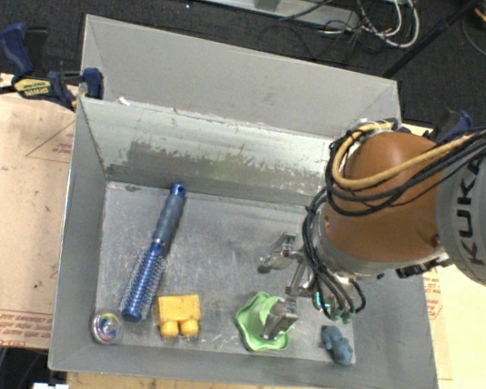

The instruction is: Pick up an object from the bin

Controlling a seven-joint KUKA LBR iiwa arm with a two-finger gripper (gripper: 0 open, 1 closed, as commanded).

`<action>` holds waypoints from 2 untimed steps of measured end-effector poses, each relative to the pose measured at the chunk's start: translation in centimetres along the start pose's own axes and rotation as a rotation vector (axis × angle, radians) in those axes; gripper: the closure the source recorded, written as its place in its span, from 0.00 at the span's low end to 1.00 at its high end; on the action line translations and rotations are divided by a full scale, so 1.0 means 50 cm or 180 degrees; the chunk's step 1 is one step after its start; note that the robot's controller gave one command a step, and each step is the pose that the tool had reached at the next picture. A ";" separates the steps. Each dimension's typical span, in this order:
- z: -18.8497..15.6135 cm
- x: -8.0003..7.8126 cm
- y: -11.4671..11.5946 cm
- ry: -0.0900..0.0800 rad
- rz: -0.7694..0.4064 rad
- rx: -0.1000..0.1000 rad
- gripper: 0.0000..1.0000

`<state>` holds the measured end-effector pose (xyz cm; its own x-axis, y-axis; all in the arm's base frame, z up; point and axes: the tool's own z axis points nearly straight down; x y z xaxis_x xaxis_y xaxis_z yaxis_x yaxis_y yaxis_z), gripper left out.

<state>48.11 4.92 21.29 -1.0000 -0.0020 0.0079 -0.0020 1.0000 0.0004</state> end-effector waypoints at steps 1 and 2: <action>0.246 -0.030 -0.068 -0.0012 -0.1394 0.0003 0.00; 0.241 -0.033 -0.066 -0.0031 -0.1395 0.0000 1.00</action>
Offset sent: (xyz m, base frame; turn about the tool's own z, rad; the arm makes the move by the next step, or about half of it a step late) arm 0.0148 -0.0338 -0.1210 -0.4412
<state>49.66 1.65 9.22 -0.9046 -0.4263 -0.0025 -0.4263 0.9046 0.0016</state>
